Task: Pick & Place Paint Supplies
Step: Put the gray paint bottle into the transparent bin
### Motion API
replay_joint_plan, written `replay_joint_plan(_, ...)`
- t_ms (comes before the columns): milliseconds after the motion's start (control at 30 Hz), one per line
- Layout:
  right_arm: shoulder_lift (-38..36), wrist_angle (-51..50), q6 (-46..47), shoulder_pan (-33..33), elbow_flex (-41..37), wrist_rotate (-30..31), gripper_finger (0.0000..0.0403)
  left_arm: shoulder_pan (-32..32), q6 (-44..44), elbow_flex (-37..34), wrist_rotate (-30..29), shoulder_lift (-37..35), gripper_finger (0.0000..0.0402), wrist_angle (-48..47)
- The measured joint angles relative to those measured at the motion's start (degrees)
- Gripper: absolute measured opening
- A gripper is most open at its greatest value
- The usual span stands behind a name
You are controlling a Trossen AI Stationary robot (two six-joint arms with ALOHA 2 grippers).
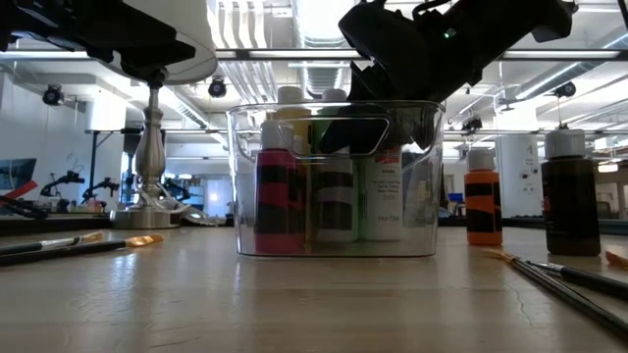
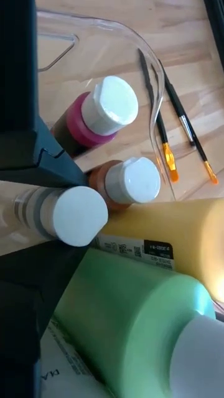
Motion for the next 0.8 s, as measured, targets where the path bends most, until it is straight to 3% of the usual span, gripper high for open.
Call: replay_joint_plan(800,-0.04,0.52,-0.86,0.04,0.0,-0.66,0.0183,-0.01,0.0,-0.01,0.0,0.0,0.0222,0.0)
